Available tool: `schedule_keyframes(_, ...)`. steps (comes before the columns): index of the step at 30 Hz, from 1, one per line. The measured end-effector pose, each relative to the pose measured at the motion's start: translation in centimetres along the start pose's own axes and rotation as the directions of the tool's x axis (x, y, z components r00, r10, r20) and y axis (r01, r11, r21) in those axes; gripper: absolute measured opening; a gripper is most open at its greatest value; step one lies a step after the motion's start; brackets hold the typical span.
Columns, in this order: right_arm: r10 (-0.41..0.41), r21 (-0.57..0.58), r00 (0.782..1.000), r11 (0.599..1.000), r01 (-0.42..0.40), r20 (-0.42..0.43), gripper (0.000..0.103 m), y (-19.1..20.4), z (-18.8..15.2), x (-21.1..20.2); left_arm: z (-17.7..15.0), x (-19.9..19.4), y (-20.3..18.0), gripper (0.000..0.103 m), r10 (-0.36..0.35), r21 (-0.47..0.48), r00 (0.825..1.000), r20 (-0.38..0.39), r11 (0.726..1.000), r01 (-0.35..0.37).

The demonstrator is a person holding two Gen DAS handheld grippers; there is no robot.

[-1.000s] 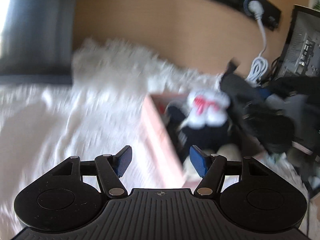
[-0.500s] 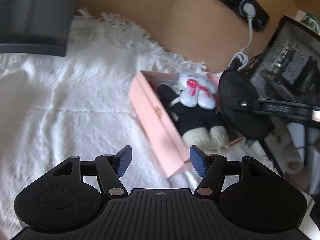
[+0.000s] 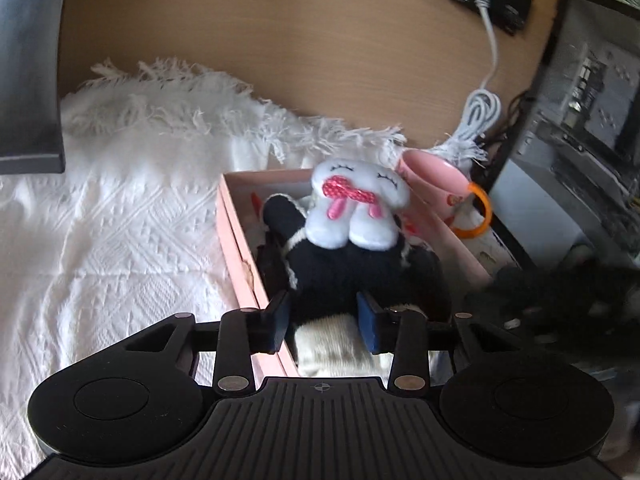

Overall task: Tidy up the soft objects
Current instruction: 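Lower the black pouch into the pink box and open the right tool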

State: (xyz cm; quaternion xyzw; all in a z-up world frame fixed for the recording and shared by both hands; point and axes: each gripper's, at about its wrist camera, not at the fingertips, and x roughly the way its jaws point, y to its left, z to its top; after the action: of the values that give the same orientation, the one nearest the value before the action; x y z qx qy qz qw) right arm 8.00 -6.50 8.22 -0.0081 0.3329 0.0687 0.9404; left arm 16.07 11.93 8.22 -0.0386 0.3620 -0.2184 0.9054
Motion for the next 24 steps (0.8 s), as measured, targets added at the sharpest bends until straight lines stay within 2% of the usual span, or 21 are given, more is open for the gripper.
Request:
schedule_keyframes(1, -0.010, 0.022, 1.000, 1.000, 0.009, 0.009, 0.018, -0.2, 0.0, 0.2, 0.2, -0.1, 0.2, 0.041, -0.002, -0.011, 1.000, -0.003, 1.000, 0.002)
schedule_keyframes(3, -0.029, 0.055, 1.000, 0.998, 0.029, -0.002, 0.007, -0.6, 1.6, 0.5, 0.4, -0.6, 0.5, 0.041, 0.003, -0.016, 1.000, 0.000, 1.000, -0.003)
schedule_keyframes(4, -0.036, 0.071, 0.999, 0.997, 0.035, 0.006, 0.005, -0.8, 2.6, 0.2, 0.4, -0.9, 0.6, 0.041, 0.003, -0.013, 1.000, -0.005, 1.000, -0.003)
schedule_keyframes(6, -0.074, 0.043, 0.995, 0.997, 0.071, 0.072, 0.005, -0.7, 5.2, -1.5, 0.3, -1.5, 1.0, 0.041, -0.006, -0.005, 1.000, -0.016, 1.000, 0.006)
schedule_keyframes(9, -0.144, -0.057, 0.973, 0.986, 0.156, 0.178, 0.005, 0.1, 8.9, -3.2, 0.2, -2.7, 1.9, 0.039, -0.020, -0.015, 1.000, -0.015, 1.000, 0.020)
schedule_keyframes(12, -0.206, -0.193, 0.923, 0.941, 0.278, 0.324, 0.005, 2.0, 11.5, -3.1, 0.1, -3.6, 2.8, 0.039, -0.048, -0.046, 0.999, -0.009, 0.998, 0.048)
schedule_keyframes(13, -0.210, -0.243, 0.907, 0.919, 0.311, 0.366, 0.005, 2.8, 11.9, -2.1, 0.1, -3.7, 2.9, 0.039, -0.047, -0.046, 0.999, -0.007, 0.998, 0.047)
schedule_keyframes(14, -0.200, -0.278, 0.899, 0.905, 0.322, 0.389, 0.005, 3.5, 12.1, -1.0, 0.1, -3.8, 3.2, 0.039, -0.041, -0.047, 0.999, -0.004, 0.998, 0.041)
schedule_keyframes(15, -0.180, -0.298, 0.900, 0.902, 0.311, 0.397, 0.005, 3.9, 12.1, 0.4, -0.1, -3.9, 3.5, 0.039, -0.033, -0.052, 0.999, -0.002, 0.998, 0.033)
schedule_keyframes(17, -0.126, -0.307, 0.928, 0.921, 0.241, 0.350, 0.014, 4.7, 11.3, 3.4, -0.5, -4.1, 4.4, 0.039, -0.010, -0.065, 1.000, -0.002, 0.998, 0.010)
schedule_keyframes(18, -0.105, -0.286, 0.953, 0.940, 0.188, 0.284, 0.022, 5.0, 10.6, 4.9, -0.7, -4.0, 4.9, 0.039, 0.003, -0.071, 1.000, -0.005, 0.997, -0.003)
schedule_keyframes(20, 0.007, -0.225, 0.980, 0.974, 0.038, 0.197, 0.026, 5.5, 8.6, 5.5, -1.4, -4.0, 6.1, 0.039, 0.035, -0.082, 0.999, -0.019, 0.996, -0.036)
schedule_keyframes(21, 0.068, -0.201, 0.982, 0.979, -0.032, 0.176, 0.031, 5.8, 7.4, 5.0, -1.8, -4.1, 6.8, 0.039, 0.052, -0.095, 0.998, -0.030, 0.994, -0.055)
schedule_keyframes(22, 0.103, -0.192, 0.979, 0.979, -0.069, 0.178, 0.046, 6.1, 6.3, 4.1, -2.2, -4.2, 7.5, 0.039, 0.060, -0.108, 0.997, -0.041, 0.992, -0.064)
schedule_keyframes(24, 0.148, -0.189, 0.969, 0.976, -0.111, 0.195, 0.062, 6.3, 4.6, 2.0, -2.8, -4.3, 8.6, 0.039, 0.061, -0.128, 0.997, -0.055, 0.990, -0.068)
